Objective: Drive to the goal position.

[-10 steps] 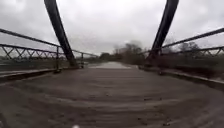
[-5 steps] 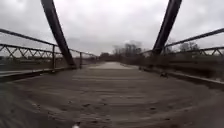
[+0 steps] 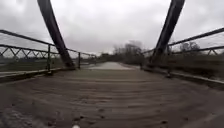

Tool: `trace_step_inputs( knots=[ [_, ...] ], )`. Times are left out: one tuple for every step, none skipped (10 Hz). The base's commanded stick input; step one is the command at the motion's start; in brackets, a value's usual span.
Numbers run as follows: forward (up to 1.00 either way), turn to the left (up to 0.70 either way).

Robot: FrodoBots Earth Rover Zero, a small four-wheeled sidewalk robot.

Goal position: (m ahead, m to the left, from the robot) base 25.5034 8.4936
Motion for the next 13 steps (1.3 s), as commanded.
trace_step_inputs(
  knots=[
    [0.7,0.0],
    [0.78,0.0],
    [0.85,0.0],
    [0.85,0.0],
    [0.85,0.0],
    [0.85,0.0],
    [0.85,0.0],
    [0.95,0.0],
    [1.0,0.0],
    [1.0,0.0],
    [1.0,0.0],
    [1.0,0.0],
    [1.0,0.0]
  ],
)
